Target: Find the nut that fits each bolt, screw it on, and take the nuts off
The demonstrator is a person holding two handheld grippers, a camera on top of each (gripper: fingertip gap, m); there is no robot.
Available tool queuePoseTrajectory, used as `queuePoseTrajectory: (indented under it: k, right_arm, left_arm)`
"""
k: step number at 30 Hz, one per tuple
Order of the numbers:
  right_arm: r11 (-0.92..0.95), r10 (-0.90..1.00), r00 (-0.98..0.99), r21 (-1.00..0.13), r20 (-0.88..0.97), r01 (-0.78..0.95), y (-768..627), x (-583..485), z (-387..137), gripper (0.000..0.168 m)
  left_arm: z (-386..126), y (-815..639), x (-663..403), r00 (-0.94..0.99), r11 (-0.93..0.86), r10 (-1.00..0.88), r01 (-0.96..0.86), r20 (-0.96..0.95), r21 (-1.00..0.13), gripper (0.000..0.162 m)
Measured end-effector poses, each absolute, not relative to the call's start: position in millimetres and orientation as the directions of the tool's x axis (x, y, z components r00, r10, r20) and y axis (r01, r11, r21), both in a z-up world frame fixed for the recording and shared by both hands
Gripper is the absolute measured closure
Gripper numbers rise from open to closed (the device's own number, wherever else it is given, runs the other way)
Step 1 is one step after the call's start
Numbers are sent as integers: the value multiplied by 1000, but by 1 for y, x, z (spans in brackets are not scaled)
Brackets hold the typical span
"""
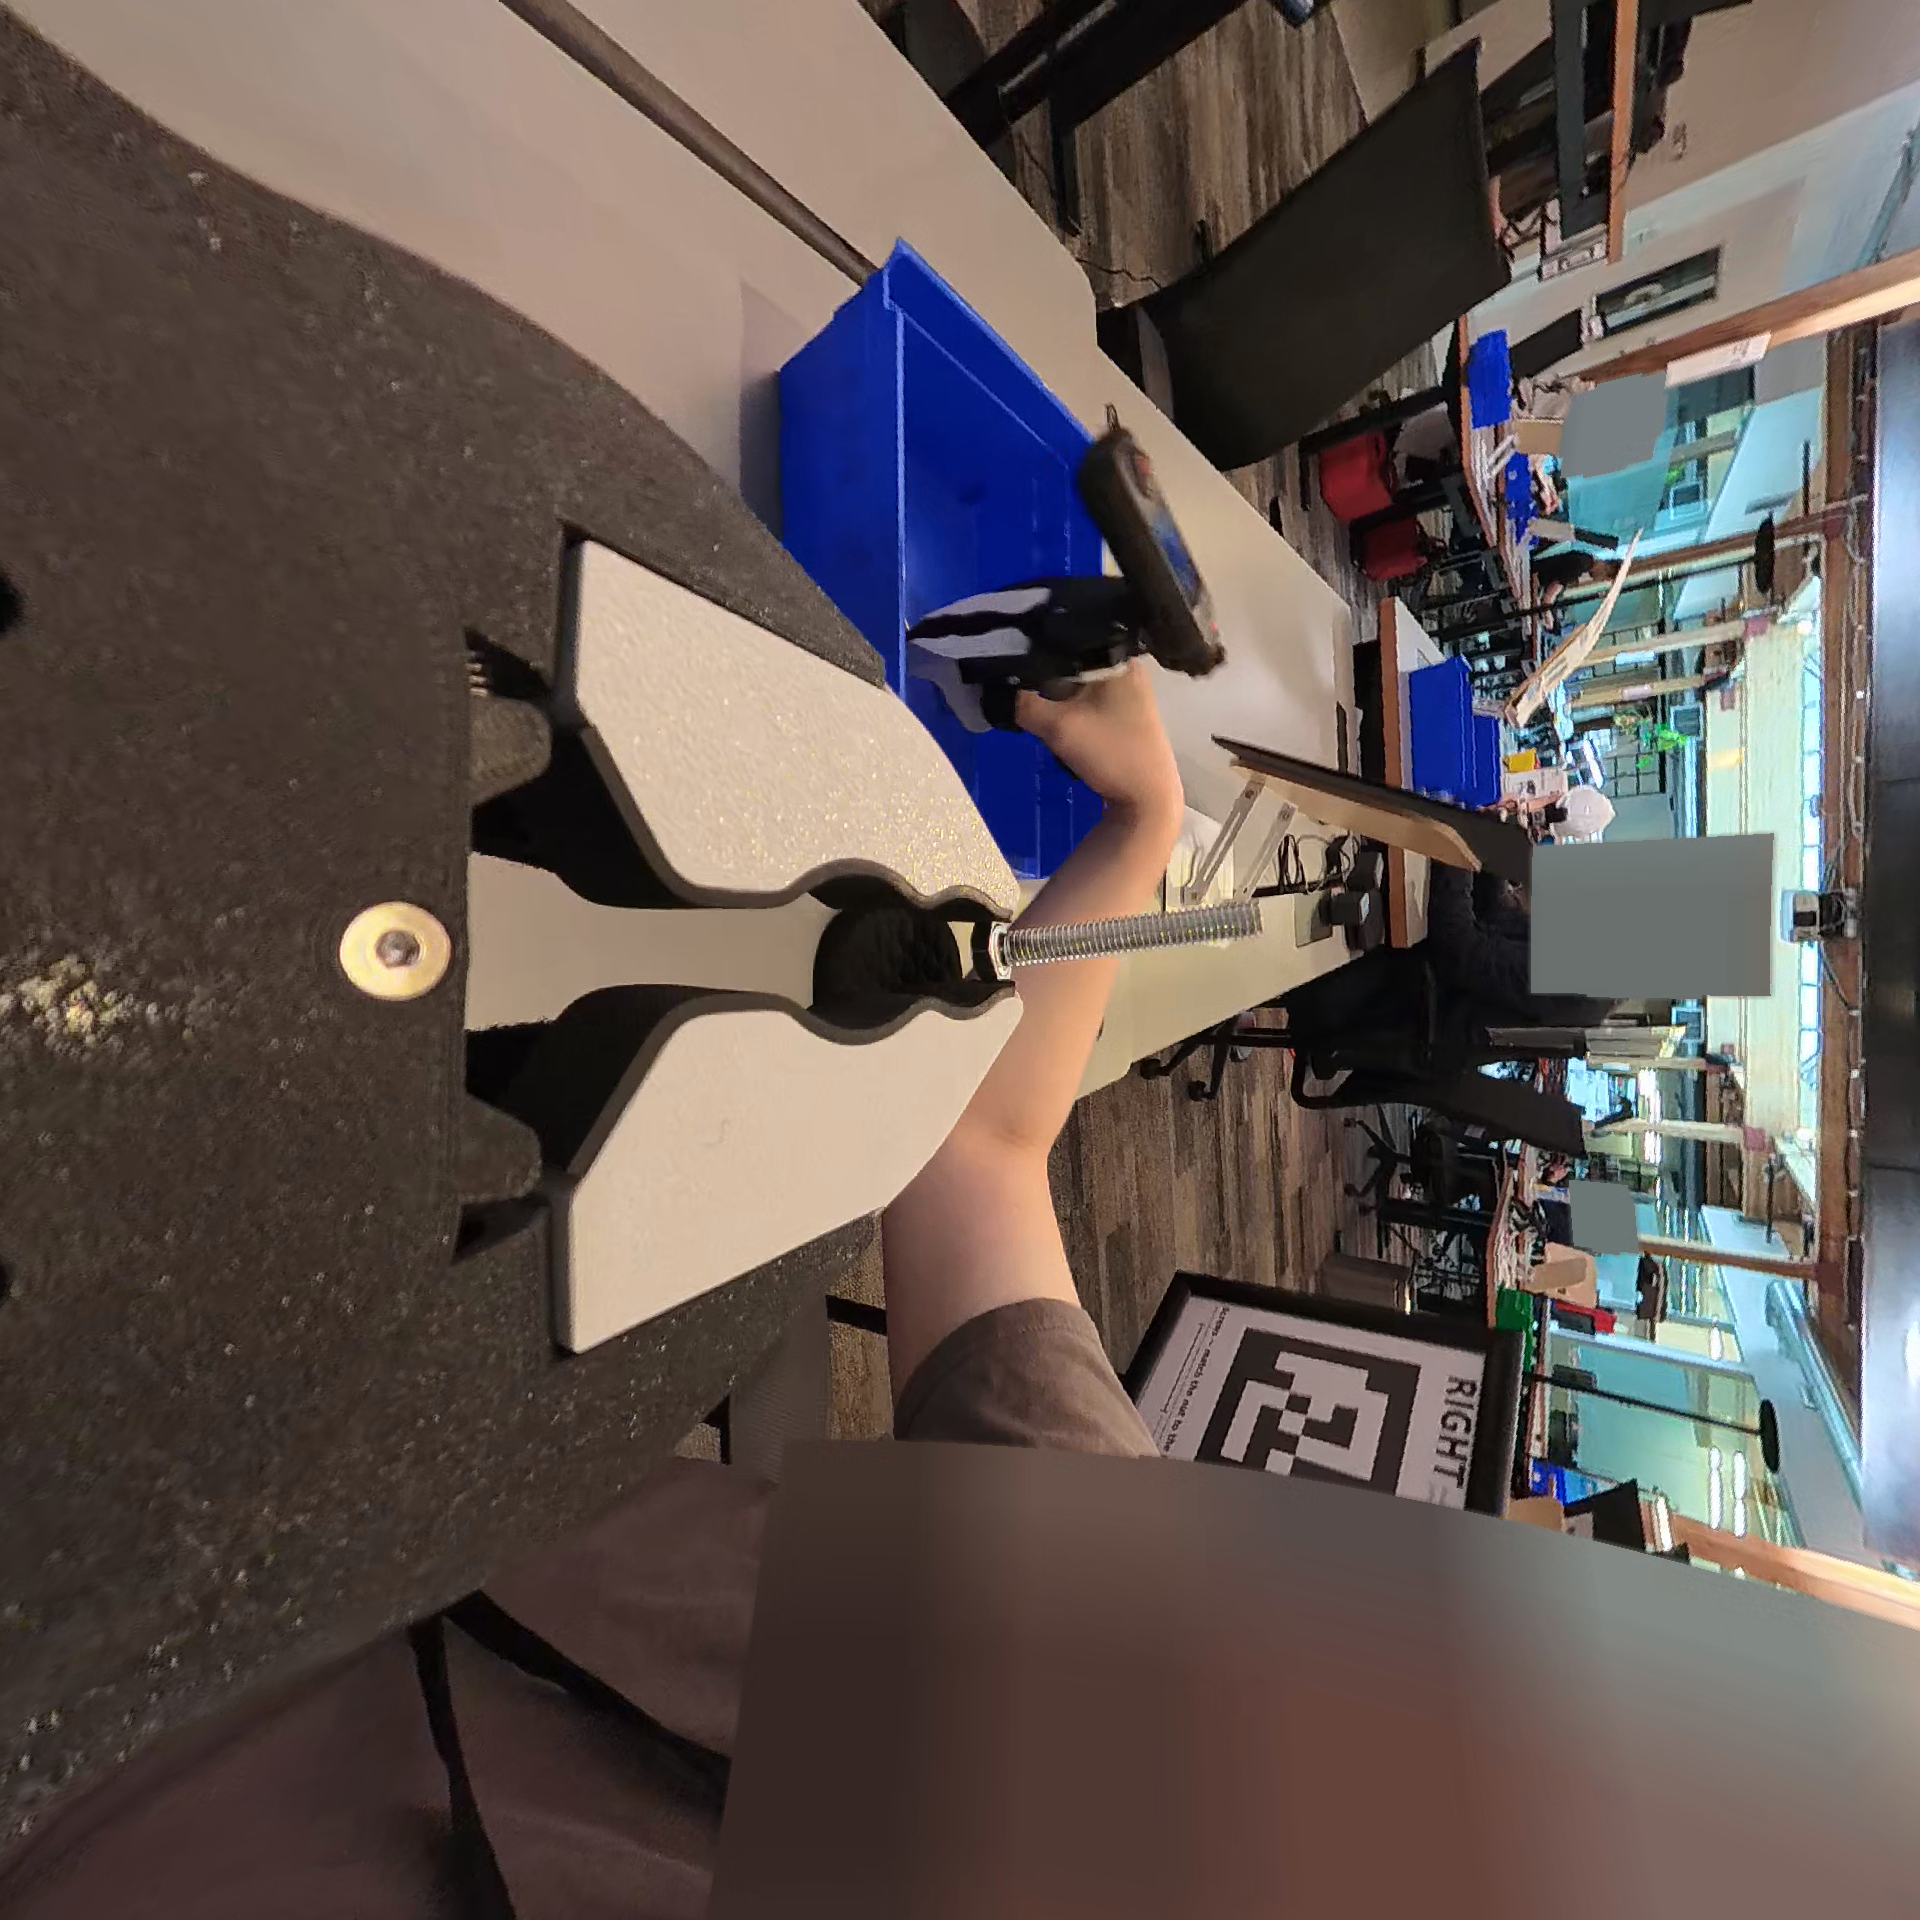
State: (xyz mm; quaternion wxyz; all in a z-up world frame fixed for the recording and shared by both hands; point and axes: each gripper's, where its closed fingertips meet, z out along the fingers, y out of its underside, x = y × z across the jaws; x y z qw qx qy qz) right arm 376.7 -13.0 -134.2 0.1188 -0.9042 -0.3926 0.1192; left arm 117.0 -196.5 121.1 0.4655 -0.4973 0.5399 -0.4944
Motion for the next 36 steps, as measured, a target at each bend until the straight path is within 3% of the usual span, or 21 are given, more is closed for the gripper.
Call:
queuePoseTrajectory:
  k: [3, 6, 9, 12, 15, 19, 24, 27, 30, 32, 34, 36]
  right_arm:
    - [-629, 739, 670, -429, -71, 649, -3, 373, -105, 137]
    - [-520, 741, 671, -621, 13, 587, 6, 356, -47, 139]
    - [-278, 741, 660, -837, 125, 471, 5, 316, 35, 140]
    - [0, 869, 486, -984, 89, 180, -41, 241, 117, 141]
    - [-6, 990, 140, -994, -21, -112, -107, 177, 159, 144]
    - [-113, 989, -111, -978, -94, -175, -146, 134, 158, 145]
    - [-71, 990, -132, -994, -59, -88, -154, 111, 136, 145]
    - [-70, 988, -139, -995, -61, -66, -154, 104, 128, 161]
    - [-105, 981, -170, -991, -91, -77, -154, 105, 129, 162]
    - [-107, 984, -150, -992, -97, -62, -149, 114, 132, 162]
    - [-78, 997, -25, -995, -79, 57, -128, 137, 124, 162]
    - [-100, 955, 297, -943, -2, 317, -75, 189, 90, 162]
  left_arm:
    - [120, -194, 117, -72, 0, -997, -76, 5, -997, 152]
    - [119, -189, 118, -40, 3, -999, -75, 0, -997, 152]
    - [116, -179, 121, 15, 4, -1000, -75, -5, -997, 152]
    - [111, -168, 123, 73, 8, -997, -76, -14, -997, 152]
    - [107, -163, 125, 87, -13, -996, -74, 7, -997, 152]
    - [106, -161, 127, 84, -40, -996, -61, 35, -997, 152]
    - [106, -162, 128, 77, -39, -996, -58, 35, -998, 152]
    - [104, -164, 129, 61, -40, -997, -60, 37, -997, 152]
    - [106, -165, 129, 54, -30, -998, -48, 27, -998, 151]
    - [109, -162, 126, 70, -30, -997, -40, 27, -999, 137]
    - [112, -157, 120, 106, -18, -994, -54, 12, -998, 133]
    - [116, -152, 111, 152, 7, -988, -72, -18, -997, 134]
